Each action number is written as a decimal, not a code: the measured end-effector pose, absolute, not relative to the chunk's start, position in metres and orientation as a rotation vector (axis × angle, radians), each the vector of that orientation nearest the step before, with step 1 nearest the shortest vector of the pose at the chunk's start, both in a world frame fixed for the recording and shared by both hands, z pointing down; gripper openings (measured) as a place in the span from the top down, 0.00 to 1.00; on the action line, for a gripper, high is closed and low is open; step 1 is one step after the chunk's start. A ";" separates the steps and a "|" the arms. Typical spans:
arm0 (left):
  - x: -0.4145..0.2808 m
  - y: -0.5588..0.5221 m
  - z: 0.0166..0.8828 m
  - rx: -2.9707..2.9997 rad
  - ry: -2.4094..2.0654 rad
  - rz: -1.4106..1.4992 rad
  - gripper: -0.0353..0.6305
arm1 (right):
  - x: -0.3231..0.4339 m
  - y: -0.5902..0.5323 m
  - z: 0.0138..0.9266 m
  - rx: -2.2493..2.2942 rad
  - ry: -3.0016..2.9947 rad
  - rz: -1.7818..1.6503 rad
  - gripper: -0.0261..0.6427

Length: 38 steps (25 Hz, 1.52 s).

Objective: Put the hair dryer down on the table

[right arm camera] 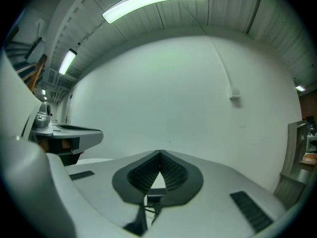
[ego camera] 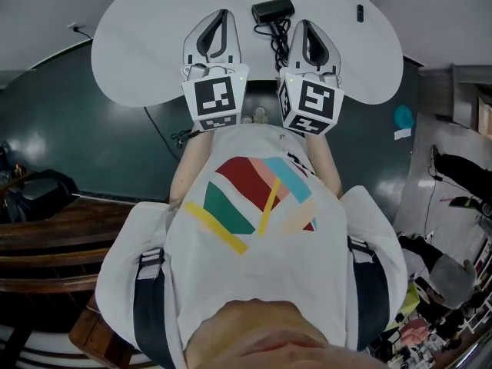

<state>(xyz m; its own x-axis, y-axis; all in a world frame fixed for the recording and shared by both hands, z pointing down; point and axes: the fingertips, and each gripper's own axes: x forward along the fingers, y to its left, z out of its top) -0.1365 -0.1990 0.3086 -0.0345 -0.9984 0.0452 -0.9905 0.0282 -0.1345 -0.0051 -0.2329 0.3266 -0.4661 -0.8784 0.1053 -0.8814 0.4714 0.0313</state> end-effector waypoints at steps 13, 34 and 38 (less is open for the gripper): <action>-0.136 -0.200 0.307 -2.142 2.204 -0.197 0.93 | -0.005 -0.233 0.333 1.546 -2.594 0.050 0.95; -0.139 -0.205 0.310 -2.145 2.219 -0.201 0.93 | -0.008 -0.237 0.330 1.539 -2.597 0.023 0.95; -0.141 -0.208 0.310 -2.140 2.224 -0.202 0.93 | -0.009 -0.239 0.326 1.535 -2.612 0.022 0.95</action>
<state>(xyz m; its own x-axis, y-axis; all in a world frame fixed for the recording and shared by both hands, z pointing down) -0.1408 -0.2080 0.3099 -0.0421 -0.9976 0.0555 -0.9912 0.0347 -0.1276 -0.0090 -0.2391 0.3260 -0.4821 -0.8699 0.1040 -0.8716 0.4883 0.0442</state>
